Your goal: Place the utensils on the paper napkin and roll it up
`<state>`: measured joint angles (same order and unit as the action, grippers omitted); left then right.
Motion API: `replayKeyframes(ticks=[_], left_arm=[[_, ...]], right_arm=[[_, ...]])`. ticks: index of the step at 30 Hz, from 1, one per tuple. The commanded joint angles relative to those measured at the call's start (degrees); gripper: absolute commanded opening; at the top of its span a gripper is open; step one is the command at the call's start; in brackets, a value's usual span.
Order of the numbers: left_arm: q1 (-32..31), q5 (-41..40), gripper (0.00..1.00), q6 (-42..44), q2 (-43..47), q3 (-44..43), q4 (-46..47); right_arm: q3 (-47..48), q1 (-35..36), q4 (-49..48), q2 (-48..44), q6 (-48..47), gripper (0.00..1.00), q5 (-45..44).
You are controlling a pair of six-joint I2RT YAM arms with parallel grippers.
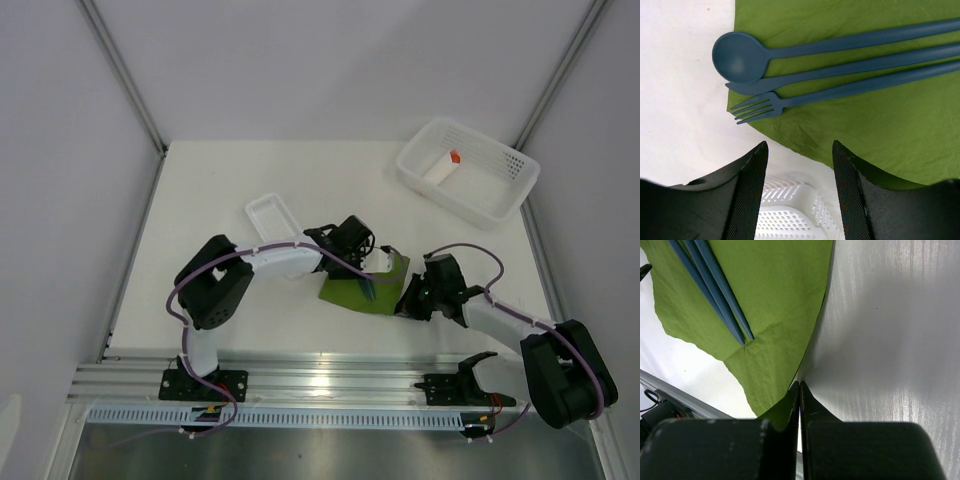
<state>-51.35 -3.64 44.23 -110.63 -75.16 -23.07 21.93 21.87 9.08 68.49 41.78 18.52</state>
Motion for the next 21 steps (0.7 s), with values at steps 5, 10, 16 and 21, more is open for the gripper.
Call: replayKeyframes(ticks=[5,10,16,21], left_arm=[[0.64,2.41,0.58,0.6,1.2,-0.96,2.06],[0.99,2.85,0.58,-0.37,1.91,-1.05,2.15],[1.08,3.2,0.58,-1.78,2.96,-1.22,2.15],[1.17,3.2,0.58,-3.18,3.58,-1.75,1.8]], right_arm=[[1.0,-0.07,-5.12,-1.43,2.52,0.0,1.6],[3.55,0.45,-8.38,2.69,2.17,0.0,1.78],[8.12,1.33,-11.89,6.39,1.2,0.0,1.69],[10.49,1.51,-14.35,10.69,0.32,0.0,1.34]])
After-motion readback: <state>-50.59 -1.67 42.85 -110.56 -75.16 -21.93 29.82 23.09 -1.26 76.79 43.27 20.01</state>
